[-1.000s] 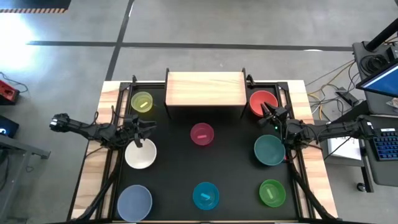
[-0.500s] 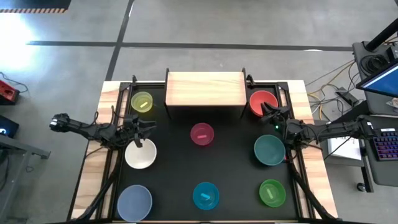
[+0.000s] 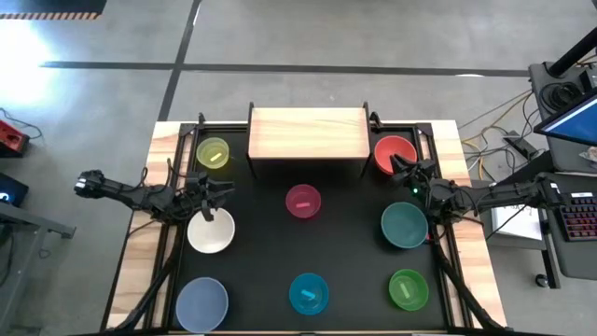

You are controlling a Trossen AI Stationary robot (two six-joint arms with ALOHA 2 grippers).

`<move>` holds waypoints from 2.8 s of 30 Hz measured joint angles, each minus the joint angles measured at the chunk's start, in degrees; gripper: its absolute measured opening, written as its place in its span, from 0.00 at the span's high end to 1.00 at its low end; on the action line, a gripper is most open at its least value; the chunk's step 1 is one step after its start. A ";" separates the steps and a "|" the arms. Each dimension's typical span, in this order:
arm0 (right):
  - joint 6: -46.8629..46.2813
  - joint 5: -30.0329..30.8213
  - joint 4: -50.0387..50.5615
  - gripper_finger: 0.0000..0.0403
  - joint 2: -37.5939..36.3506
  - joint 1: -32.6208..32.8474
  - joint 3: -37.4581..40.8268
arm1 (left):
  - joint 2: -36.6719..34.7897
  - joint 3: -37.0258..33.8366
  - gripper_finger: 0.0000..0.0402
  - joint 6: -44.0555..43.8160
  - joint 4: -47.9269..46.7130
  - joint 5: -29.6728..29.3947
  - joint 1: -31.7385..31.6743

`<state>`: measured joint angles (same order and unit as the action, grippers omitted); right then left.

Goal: Place and stack bowls onto a shelf
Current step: Put the orange bowl on the shelf

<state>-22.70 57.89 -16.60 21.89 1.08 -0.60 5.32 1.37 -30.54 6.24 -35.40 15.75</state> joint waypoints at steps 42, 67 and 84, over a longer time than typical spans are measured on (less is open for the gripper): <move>3.82 -1.03 -2.12 0.80 -0.02 0.00 0.00 | 0.02 0.00 0.62 0.02 0.11 -0.03 0.00; -3.18 -6.41 -2.58 0.80 -0.09 0.02 0.00 | 0.02 0.00 0.62 4.79 1.38 -9.92 -0.11; 5.79 -14.65 -6.43 0.80 0.04 0.02 -5.30 | 0.02 0.00 0.62 16.12 11.70 -10.80 -0.11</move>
<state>-16.90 43.24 -23.03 21.93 1.10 -5.90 5.34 1.37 -14.42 17.94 -46.19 15.64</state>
